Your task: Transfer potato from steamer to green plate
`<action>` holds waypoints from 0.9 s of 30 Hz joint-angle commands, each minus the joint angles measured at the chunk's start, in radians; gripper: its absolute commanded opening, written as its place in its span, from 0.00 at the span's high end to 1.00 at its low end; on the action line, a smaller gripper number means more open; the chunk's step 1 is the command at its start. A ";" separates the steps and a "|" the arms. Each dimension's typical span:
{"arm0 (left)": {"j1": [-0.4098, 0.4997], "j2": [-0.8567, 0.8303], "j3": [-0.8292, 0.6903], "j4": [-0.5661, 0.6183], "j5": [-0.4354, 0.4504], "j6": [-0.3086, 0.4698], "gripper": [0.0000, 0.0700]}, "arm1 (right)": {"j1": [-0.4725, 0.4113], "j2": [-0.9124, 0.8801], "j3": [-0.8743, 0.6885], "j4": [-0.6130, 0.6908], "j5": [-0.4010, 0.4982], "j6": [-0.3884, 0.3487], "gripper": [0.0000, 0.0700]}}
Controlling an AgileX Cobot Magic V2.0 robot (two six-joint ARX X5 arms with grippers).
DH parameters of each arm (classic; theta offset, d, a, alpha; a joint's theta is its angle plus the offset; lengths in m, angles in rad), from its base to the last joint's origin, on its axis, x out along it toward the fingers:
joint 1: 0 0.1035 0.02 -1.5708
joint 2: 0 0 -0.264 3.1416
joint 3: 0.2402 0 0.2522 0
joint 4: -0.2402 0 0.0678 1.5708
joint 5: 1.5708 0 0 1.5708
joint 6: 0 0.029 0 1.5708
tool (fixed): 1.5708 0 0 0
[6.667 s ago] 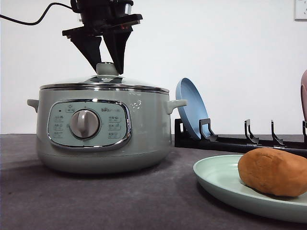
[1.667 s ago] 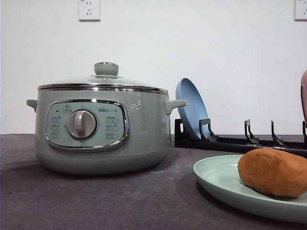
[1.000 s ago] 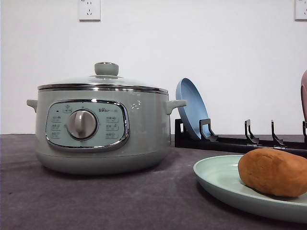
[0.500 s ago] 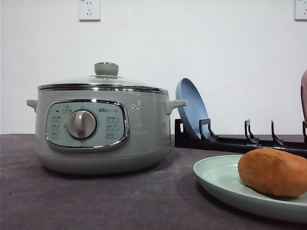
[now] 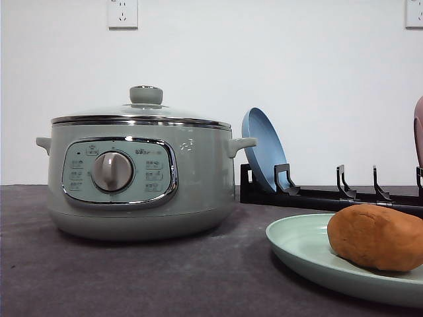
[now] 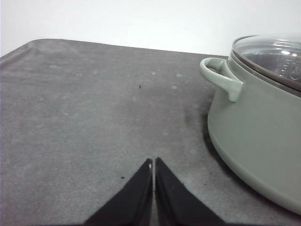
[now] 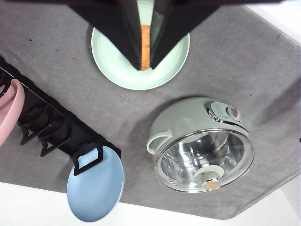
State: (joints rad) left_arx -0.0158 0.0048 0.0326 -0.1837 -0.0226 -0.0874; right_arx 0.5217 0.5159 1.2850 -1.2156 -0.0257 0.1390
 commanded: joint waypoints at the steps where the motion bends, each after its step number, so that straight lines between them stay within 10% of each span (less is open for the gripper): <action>1: 0.000 -0.002 -0.021 -0.008 0.011 0.019 1.00 | 0.005 0.005 0.011 0.010 0.000 0.006 0.97; 27: 0.001 -0.002 -0.021 -0.006 0.022 0.018 1.00 | 0.005 0.005 0.011 0.010 0.000 0.006 0.97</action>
State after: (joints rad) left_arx -0.0158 0.0048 0.0326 -0.1833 -0.0081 -0.0864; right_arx 0.5217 0.5159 1.2850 -1.2157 -0.0261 0.1390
